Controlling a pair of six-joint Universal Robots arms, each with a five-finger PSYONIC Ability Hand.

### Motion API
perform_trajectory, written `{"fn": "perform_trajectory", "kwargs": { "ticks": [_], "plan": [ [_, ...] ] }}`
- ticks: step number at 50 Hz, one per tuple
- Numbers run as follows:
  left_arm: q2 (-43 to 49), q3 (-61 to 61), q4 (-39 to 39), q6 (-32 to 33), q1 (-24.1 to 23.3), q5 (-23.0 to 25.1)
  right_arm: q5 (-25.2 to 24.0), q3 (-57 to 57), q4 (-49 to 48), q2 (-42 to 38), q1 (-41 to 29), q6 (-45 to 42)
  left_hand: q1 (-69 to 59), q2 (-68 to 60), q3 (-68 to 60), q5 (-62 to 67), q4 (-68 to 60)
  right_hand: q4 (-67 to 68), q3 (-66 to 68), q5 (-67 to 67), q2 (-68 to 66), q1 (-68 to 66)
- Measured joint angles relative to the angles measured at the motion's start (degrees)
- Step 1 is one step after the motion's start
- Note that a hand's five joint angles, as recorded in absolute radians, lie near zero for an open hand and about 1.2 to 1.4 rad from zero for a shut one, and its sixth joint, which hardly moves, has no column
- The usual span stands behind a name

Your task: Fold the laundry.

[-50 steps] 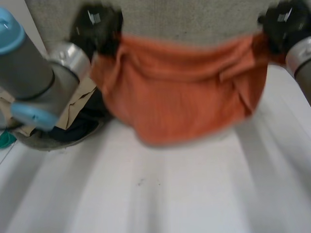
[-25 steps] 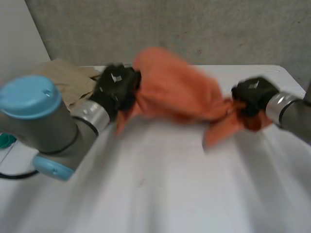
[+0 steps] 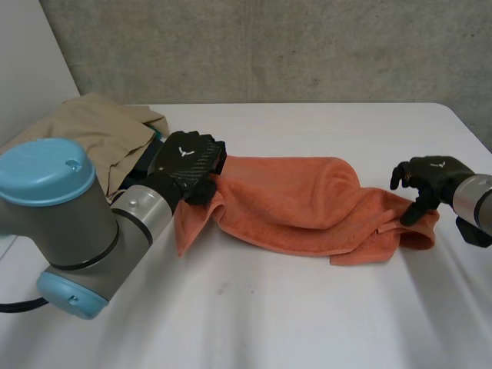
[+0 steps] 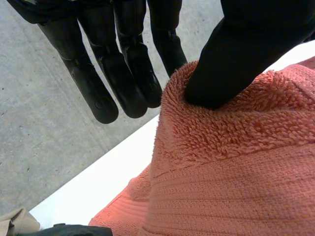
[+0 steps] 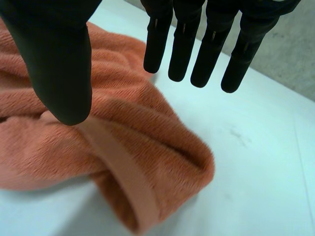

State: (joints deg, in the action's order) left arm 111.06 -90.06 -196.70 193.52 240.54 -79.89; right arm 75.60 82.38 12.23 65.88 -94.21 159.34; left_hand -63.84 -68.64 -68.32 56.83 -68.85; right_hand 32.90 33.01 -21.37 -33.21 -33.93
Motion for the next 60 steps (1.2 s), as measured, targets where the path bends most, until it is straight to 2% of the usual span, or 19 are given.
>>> {"fn": "perform_trajectory", "kwargs": {
  "ticks": [8, 19, 21, 24, 26, 31, 33, 35, 40, 46, 54, 60],
  "plan": [
    [-0.4, -0.6, 0.0, -2.0, 0.4, -0.1, 0.1, 4.7, -2.5, 0.2, 0.9, -0.6, 0.1, 0.0, 0.0, 0.0, 0.0, 0.1, 0.3, -2.1, -0.1, -0.1],
    [-0.3, -0.3, 0.0, -2.3, 0.7, 0.0, 0.4, 9.3, -11.6, -0.7, 0.8, -3.6, 0.0, 0.0, 0.0, 0.0, 0.0, 1.7, 1.6, -3.8, -1.4, -1.0],
    [-0.2, -0.2, -0.1, -2.3, 0.7, 0.0, 0.5, 9.6, -13.7, -1.3, 0.7, -4.3, 0.0, 0.0, 0.0, 0.0, 0.0, 7.7, 7.6, -9.4, -7.3, -6.6],
    [-0.2, 0.0, -0.1, -2.3, 0.7, 0.0, 0.7, 9.4, -16.9, -2.2, 0.7, -5.6, 0.0, 0.0, 0.0, 0.0, 0.0, 28.8, 28.7, -30.0, -29.0, -27.7],
    [-0.2, 0.1, 0.0, -2.2, 0.8, -0.1, 0.8, 9.0, -18.2, -2.6, 0.8, -6.2, 0.0, 0.0, 0.0, 0.0, 0.0, 34.1, 33.9, -34.2, -33.7, -29.1],
    [-2.0, 0.2, 0.9, -1.9, 1.1, -0.2, 0.8, 7.5, -18.9, -1.3, 1.3, -6.7, 0.0, 0.0, 0.0, 0.0, 0.0, 35.6, 35.0, -34.3, -33.7, -29.1],
    [-3.8, 0.3, 1.8, -1.8, 1.6, -0.3, 0.6, 6.8, -17.8, 0.7, 1.7, -6.8, 0.0, 0.0, 0.0, 0.0, 0.0, 35.6, 35.0, -34.3, -33.7, -29.1],
    [-7.5, 0.5, 4.2, -1.7, 3.2, -0.3, 0.1, 5.0, -13.2, 6.1, 3.2, -7.0, 0.0, 0.0, 0.0, 0.0, 0.0, 35.6, 35.1, -34.4, -33.7, -29.1],
    [-14.9, 2.2, 11.2, -1.5, 6.8, -0.1, -2.7, -1.5, 0.2, 13.8, 8.3, -7.3, 0.0, 0.0, 0.0, 0.0, 0.0, 35.7, 35.2, -35.0, -33.8, -29.1],
    [-19.0, 4.7, 21.3, -1.1, 8.9, 0.2, -8.0, -9.7, 15.1, 16.5, 12.6, -8.7, 0.0, 0.0, 0.0, 0.3, 0.0, 35.7, 35.2, -36.4, -34.2, -30.2],
    [-13.1, 5.6, 27.6, 1.8, 8.5, 0.5, -10.2, -13.0, 24.8, 14.9, 14.7, -16.3, 0.0, 0.0, 0.0, 0.4, 0.0, 35.8, 35.2, -36.4, -34.2, -30.2],
    [-2.8, 9.7, 26.0, 5.6, 7.0, 0.2, -9.3, -14.1, 23.0, 9.7, 14.3, -17.9, 0.0, 0.0, 0.0, 0.4, 0.0, 35.8, 35.2, -36.4, -34.2, -30.2]
  ]
}}
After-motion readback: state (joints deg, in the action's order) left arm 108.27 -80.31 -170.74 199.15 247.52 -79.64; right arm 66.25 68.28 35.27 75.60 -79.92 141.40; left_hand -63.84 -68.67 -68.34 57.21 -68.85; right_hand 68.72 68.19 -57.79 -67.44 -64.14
